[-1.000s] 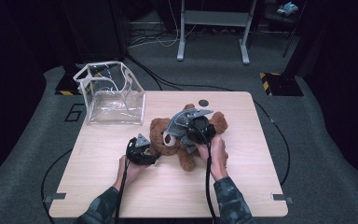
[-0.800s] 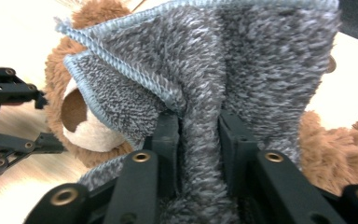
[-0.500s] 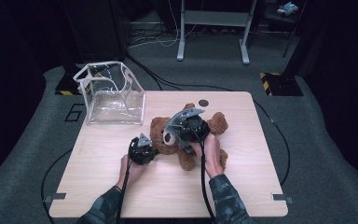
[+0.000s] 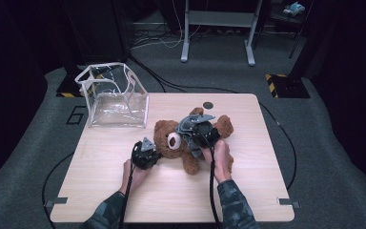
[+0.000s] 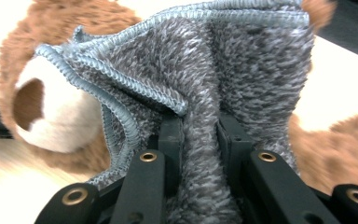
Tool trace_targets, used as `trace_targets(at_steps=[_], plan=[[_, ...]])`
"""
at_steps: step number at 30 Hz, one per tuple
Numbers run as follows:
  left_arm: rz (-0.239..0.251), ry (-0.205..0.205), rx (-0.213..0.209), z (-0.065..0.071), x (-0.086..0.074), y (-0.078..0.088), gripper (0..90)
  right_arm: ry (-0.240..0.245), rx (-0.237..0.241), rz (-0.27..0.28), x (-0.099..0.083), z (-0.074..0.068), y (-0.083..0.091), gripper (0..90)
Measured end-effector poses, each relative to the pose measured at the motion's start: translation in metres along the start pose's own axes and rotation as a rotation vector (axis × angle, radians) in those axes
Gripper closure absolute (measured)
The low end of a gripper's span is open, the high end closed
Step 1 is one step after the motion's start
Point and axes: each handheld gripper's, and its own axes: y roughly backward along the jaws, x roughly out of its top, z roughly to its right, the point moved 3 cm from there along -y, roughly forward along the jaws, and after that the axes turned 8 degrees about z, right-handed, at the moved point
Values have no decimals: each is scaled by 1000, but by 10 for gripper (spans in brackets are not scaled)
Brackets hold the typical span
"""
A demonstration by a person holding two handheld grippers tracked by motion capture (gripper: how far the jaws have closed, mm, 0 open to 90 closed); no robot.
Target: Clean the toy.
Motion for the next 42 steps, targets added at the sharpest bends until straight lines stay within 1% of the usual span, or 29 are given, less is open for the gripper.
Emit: trace_targets(at_steps=[1,2,3,7,11,12,14,16,17,18,19,21,23,24,25,28,30,31,32,33,34,35,36,37,38,39,40,41,42], plan=[[0,1,0,0,0,0,815,-13,-6,0,-2,3,3,749],[2,4,-1,0,0,0,815,-13,-14,7,-3,8,6,749],[3,5,0,0,0,0,815,-31,-25,10,-5,12,10,749],[5,7,-3,0,0,0,818,-66,-59,16,-15,33,21,749],[6,7,-1,0,0,0,817,-124,-86,1,-31,54,25,751],[5,8,-3,0,0,0,817,-145,-91,-2,-34,58,25,752],[5,7,-3,0,0,0,817,-158,-100,-3,-38,62,23,752],[5,7,-1,0,0,0,817,-158,-99,-2,-38,63,24,752],[5,8,-1,0,0,0,817,-159,-100,5,-36,62,27,753],[5,8,1,-1,0,0,817,-149,-100,18,-32,60,30,753],[5,8,1,0,0,0,817,-136,-74,60,-22,54,37,753],[5,7,1,0,0,0,817,-114,-38,82,-11,42,41,753],[5,7,2,0,0,0,817,-100,0,96,-2,29,40,752],[3,6,6,0,0,0,816,-85,23,98,2,21,38,751],[0,2,4,0,0,0,817,-65,36,96,6,12,34,750],[-1,2,4,0,0,0,816,-32,72,67,11,-10,17,748],[1,2,5,0,0,0,817,4,78,40,11,-22,6,748],[1,-1,7,0,0,0,817,18,66,31,9,-25,1,748],[1,-1,7,0,0,0,817,21,54,15,7,-26,-2,749],[1,-3,6,0,0,0,817,30,47,9,4,-24,-3,751],[1,-4,5,0,0,0,817,26,38,7,2,-22,-4,752],[5,-6,4,1,0,0,817,24,33,9,0,-18,-3,753],[11,-6,6,1,0,-1,817,4,32,14,-2,-15,-1,754],[5,-6,2,1,0,0,817,3,31,19,-3,-10,1,755],[5,-6,2,1,0,0,817,3,31,19,-3,-10,1,755],[11,-5,6,1,0,-1,817,-12,12,28,-6,-1,8,755],[4,-6,2,1,0,0,817,-21,9,31,-7,2,10,755],[10,-6,6,1,0,0,817,-29,3,37,-9,8,13,756],[7,-6,4,1,0,0,817,-50,-3,38,-11,14,16,757]])
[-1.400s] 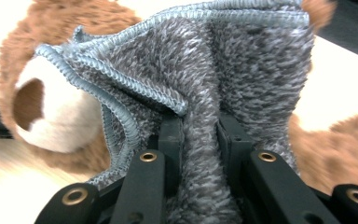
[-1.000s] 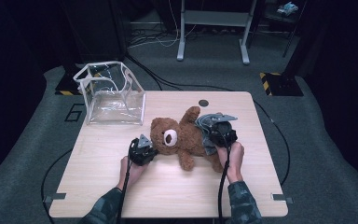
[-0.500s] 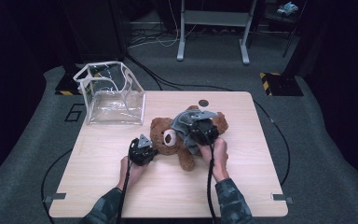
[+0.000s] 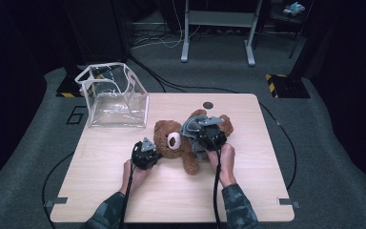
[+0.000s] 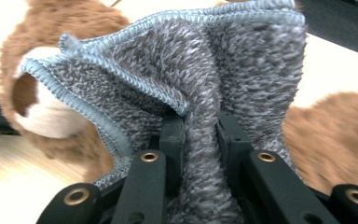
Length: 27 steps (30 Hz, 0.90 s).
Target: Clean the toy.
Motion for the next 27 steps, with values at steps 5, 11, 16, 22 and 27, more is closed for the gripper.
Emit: trace_targets(at_steps=[5,11,16,22,27], plan=[[0,-2,5,0,0,0,817,-72,-43,13,-14,31,10,759],[0,-3,7,0,0,0,817,-157,-84,-21,-36,57,5,761],[0,-3,7,0,0,0,817,-180,-124,-62,-45,67,-1,761],[3,-1,10,0,0,0,817,-144,-104,4,-27,59,17,759],[1,-2,7,0,0,0,818,-89,-8,68,0,26,22,759]])
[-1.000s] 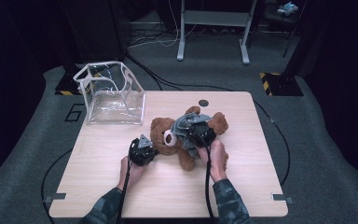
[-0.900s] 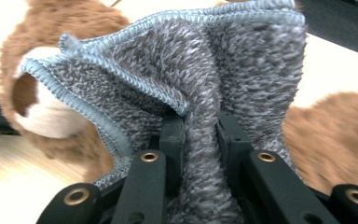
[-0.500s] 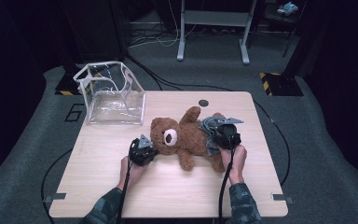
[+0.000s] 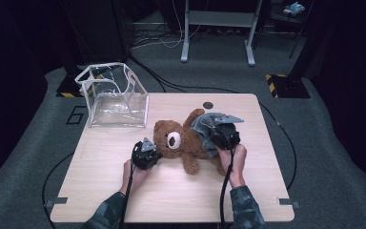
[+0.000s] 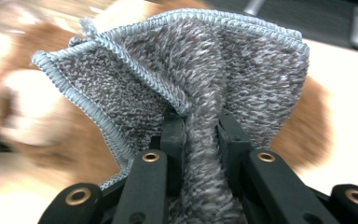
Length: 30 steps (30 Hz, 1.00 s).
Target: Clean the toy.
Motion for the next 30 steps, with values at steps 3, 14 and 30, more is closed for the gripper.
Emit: trace_targets(at_steps=[3,14,30], plan=[[0,1,-2,0,0,0,817,43,58,-5,8,-28,-13,757],[0,-1,-5,0,0,0,817,89,58,-72,0,-44,-40,760],[0,-1,-3,0,0,0,817,-80,-114,-107,-36,42,-19,758]])
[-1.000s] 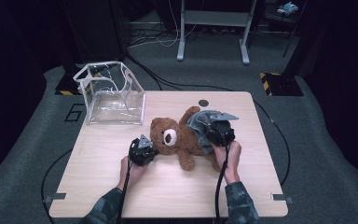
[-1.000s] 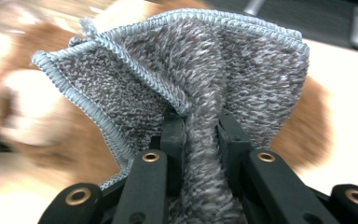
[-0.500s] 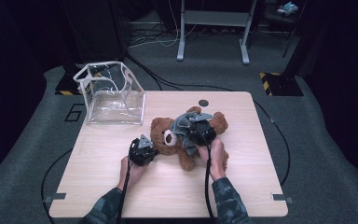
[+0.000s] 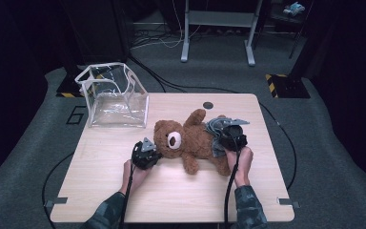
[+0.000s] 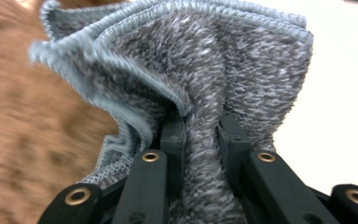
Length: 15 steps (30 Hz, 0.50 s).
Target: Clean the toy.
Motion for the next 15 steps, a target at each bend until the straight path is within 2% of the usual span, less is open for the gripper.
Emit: trace_targets(at_steps=[3,7,10,15], plan=[[0,0,0,0,0,0,817,-5,-24,-14,-6,6,-5,758],[0,2,0,0,0,0,817,21,-24,42,1,0,11,758],[2,1,4,0,0,0,817,49,34,101,12,-18,27,757],[2,1,5,0,0,0,816,122,134,113,18,-57,29,756]])
